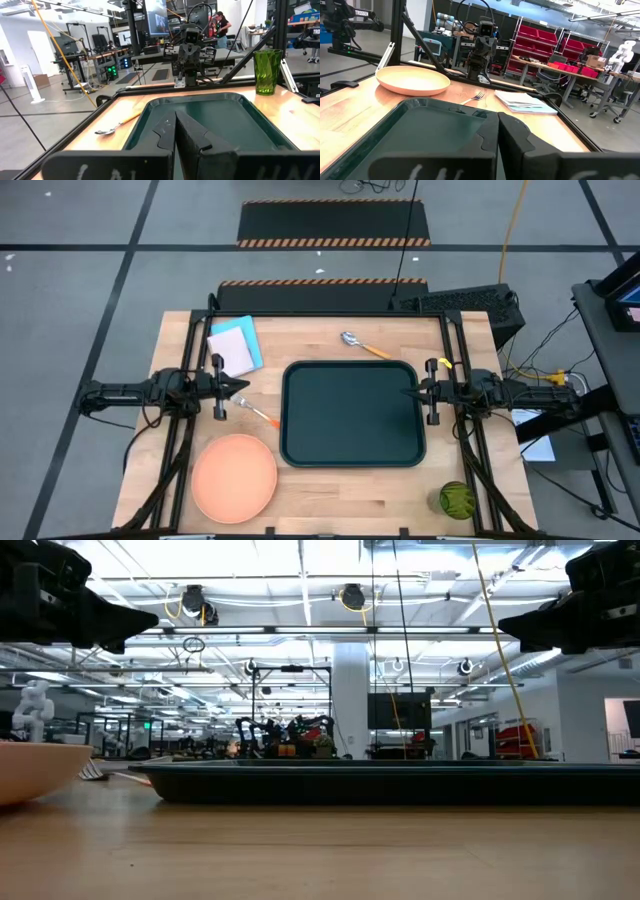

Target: Pick and place plate/cup/fork/spoon on tray

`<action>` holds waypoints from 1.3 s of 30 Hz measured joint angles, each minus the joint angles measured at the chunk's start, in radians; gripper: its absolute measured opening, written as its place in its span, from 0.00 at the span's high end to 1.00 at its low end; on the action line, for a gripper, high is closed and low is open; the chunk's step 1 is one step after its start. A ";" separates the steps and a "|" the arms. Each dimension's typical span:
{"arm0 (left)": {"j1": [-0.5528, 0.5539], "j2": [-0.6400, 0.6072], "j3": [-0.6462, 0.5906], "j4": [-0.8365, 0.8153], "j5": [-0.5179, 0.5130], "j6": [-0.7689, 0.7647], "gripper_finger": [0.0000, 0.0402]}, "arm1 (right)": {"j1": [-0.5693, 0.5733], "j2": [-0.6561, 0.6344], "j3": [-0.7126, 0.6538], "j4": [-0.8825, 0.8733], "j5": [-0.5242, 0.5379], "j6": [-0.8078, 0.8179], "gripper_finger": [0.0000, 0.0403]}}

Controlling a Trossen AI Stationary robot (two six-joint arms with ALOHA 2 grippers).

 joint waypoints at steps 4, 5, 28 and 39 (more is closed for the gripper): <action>0.000 0.000 0.000 0.000 0.000 0.000 0.97 | 0.000 0.000 0.000 0.000 0.000 0.000 1.00; 0.000 0.000 0.000 0.000 0.000 0.000 0.97 | 0.000 0.000 0.000 0.000 0.000 0.000 1.00; 0.000 0.000 0.000 0.001 0.000 -0.012 0.97 | 0.000 0.000 0.000 0.000 0.000 0.000 1.00; -0.001 0.000 0.000 0.202 0.005 -0.258 0.97 | 0.000 0.000 0.000 0.001 -0.003 0.157 1.00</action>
